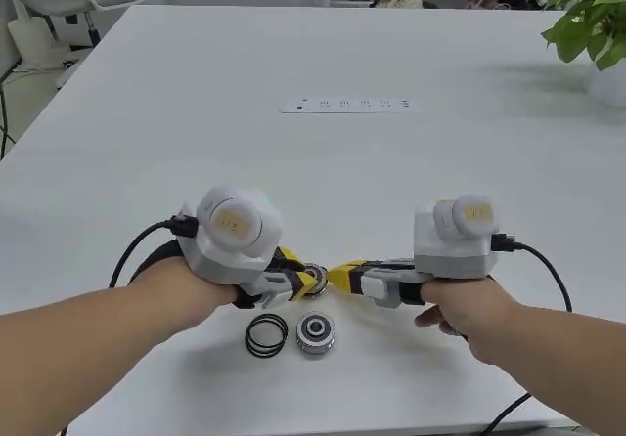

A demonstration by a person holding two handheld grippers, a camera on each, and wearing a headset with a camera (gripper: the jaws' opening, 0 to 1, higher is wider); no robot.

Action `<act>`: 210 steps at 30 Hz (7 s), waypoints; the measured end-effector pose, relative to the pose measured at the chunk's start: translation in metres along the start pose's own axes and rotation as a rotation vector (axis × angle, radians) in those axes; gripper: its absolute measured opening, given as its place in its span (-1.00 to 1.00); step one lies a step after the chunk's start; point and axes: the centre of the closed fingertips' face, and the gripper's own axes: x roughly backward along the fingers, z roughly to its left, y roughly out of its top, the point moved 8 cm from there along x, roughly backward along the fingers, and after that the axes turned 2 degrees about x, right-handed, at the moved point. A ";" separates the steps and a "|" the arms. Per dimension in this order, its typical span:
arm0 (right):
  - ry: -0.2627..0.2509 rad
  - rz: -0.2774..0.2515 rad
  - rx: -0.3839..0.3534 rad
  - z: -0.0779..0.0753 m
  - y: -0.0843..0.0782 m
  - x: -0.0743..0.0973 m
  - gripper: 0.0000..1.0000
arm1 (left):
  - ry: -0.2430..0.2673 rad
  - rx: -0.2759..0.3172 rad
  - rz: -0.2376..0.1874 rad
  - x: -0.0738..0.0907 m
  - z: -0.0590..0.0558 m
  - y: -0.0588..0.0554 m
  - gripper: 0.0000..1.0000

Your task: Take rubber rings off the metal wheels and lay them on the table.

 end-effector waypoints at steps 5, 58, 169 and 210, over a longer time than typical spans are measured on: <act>0.000 -0.005 -0.011 0.000 0.000 0.000 -1.00 | 0.004 0.002 0.003 0.000 0.000 0.000 -0.85; 0.065 -0.033 0.024 0.010 0.006 0.001 -1.00 | 0.012 0.002 -0.004 0.000 -0.001 0.001 -0.84; 0.261 0.115 0.086 0.070 -0.009 -0.013 -1.00 | -0.018 0.020 -0.144 0.116 -0.028 -0.036 0.24; 0.227 0.105 0.235 0.072 -0.007 -0.017 -0.53 | -0.007 0.029 -0.118 0.119 -0.027 -0.042 0.24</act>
